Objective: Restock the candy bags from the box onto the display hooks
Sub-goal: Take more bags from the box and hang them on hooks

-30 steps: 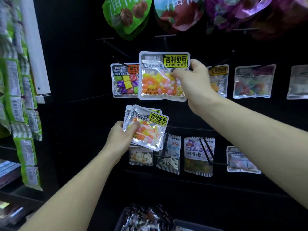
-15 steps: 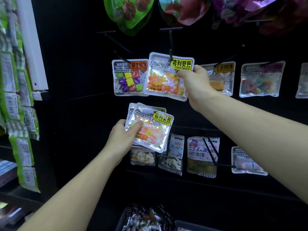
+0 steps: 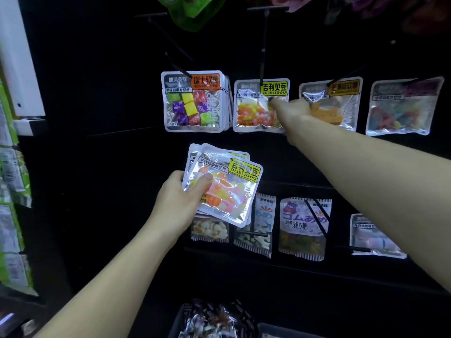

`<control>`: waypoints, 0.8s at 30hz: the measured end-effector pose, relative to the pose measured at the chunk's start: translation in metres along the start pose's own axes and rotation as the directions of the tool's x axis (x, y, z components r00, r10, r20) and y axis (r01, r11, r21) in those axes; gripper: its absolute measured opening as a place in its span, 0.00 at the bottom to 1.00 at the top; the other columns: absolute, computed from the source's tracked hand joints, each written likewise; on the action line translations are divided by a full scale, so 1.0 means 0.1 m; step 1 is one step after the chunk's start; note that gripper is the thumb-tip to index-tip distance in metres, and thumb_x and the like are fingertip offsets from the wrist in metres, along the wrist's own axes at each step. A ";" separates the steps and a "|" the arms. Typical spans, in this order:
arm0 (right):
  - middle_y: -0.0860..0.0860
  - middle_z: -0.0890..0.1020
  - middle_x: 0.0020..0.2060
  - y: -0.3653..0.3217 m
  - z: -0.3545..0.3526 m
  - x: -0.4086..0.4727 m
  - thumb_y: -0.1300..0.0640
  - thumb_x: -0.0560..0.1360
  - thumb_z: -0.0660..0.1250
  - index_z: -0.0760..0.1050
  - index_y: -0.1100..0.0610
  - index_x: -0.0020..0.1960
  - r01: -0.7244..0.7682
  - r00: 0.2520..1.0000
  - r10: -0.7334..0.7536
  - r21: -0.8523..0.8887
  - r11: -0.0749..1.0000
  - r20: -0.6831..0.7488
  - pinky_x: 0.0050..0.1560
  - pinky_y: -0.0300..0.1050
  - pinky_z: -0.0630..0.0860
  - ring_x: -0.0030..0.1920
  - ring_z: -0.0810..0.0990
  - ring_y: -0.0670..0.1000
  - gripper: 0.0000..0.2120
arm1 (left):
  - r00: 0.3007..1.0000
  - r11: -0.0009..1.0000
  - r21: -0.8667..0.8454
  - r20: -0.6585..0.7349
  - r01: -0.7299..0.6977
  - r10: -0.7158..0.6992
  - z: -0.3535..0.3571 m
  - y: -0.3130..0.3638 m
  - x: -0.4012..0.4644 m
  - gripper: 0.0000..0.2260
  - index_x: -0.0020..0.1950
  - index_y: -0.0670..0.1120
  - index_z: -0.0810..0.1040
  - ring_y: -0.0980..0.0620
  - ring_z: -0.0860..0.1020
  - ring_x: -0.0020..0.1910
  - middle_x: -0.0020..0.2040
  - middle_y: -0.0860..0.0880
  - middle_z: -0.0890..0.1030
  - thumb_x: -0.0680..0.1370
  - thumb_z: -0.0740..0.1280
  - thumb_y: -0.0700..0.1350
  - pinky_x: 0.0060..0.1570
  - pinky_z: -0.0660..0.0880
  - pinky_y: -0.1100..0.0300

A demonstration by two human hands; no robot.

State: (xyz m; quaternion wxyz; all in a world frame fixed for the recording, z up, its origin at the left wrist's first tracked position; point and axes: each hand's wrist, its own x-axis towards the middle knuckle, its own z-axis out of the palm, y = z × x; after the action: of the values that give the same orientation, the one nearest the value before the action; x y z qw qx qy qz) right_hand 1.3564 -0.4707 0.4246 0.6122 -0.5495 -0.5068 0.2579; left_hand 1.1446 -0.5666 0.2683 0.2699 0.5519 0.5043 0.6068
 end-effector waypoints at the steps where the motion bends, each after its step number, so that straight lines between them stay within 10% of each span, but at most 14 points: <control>1: 0.54 0.79 0.55 0.01 0.00 -0.02 0.45 0.79 0.70 0.71 0.62 0.71 -0.017 1.000 0.017 -0.008 1.000 -0.002 0.59 0.53 0.78 0.58 0.78 0.57 0.28 | 1.000 1.000 0.002 -0.001 0.000 0.000 0.00 0.01 -0.01 0.12 0.54 0.50 0.79 0.52 0.85 0.47 0.50 0.51 0.86 0.80 0.70 0.57 0.46 0.80 0.55; 6: 0.54 0.76 0.50 0.18 0.01 -0.14 0.37 0.79 0.67 0.68 0.60 0.68 -0.051 0.998 0.053 -0.052 0.997 0.037 0.56 0.53 0.84 0.52 0.82 0.58 0.31 | 1.000 0.999 0.033 -0.008 0.002 -0.002 0.01 0.04 -0.03 0.11 0.53 0.49 0.79 0.54 0.84 0.46 0.49 0.52 0.85 0.80 0.69 0.57 0.41 0.74 0.61; 10: 0.59 0.78 0.55 0.49 -0.06 -0.26 0.27 0.63 0.67 0.60 0.61 0.74 -0.074 0.994 0.084 -0.122 0.990 0.076 0.55 0.55 0.81 0.51 0.81 0.61 0.52 | 1.000 0.999 0.037 -0.004 0.004 -0.004 0.01 0.05 -0.03 0.12 0.53 0.50 0.80 0.52 0.85 0.48 0.50 0.51 0.85 0.80 0.70 0.57 0.44 0.77 0.58; 14: 0.57 0.81 0.50 0.58 -0.14 -0.77 0.33 0.76 0.65 0.69 0.59 0.58 -0.079 0.965 0.095 -0.072 0.994 0.246 0.56 0.53 0.83 0.49 0.85 0.56 0.30 | 1.000 0.999 0.028 0.006 0.014 -0.014 0.00 0.05 -0.02 0.13 0.55 0.50 0.79 0.51 0.85 0.50 0.52 0.51 0.85 0.79 0.70 0.59 0.52 0.81 0.53; 18: 0.57 0.82 0.46 0.60 -0.19 -1.13 0.27 0.67 0.70 0.76 0.66 0.55 -0.044 0.882 0.092 -0.114 0.993 0.463 0.51 0.48 0.81 0.44 0.84 0.53 0.41 | 1.000 0.999 0.031 -0.004 0.011 -0.011 0.00 0.06 -0.02 0.14 0.56 0.51 0.79 0.51 0.84 0.53 0.54 0.51 0.84 0.79 0.69 0.60 0.55 0.80 0.52; 24: 0.51 0.86 0.43 0.63 -0.24 -1.30 0.62 0.75 0.77 0.75 0.56 0.48 -0.144 0.792 0.159 -0.073 0.987 0.589 0.40 0.42 0.81 0.36 0.83 0.47 0.10 | 0.999 0.999 0.030 0.020 0.035 -0.035 0.00 0.12 -0.04 0.18 0.57 0.48 0.79 0.53 0.83 0.50 0.51 0.51 0.84 0.80 0.68 0.61 0.42 0.74 0.60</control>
State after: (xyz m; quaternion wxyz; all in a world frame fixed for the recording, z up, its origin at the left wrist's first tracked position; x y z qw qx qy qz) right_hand 1.3474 -0.5771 0.3244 0.3939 -0.4877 -0.6300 0.4584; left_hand 1.1484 -0.5743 0.2773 0.2775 0.5532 0.5201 0.5886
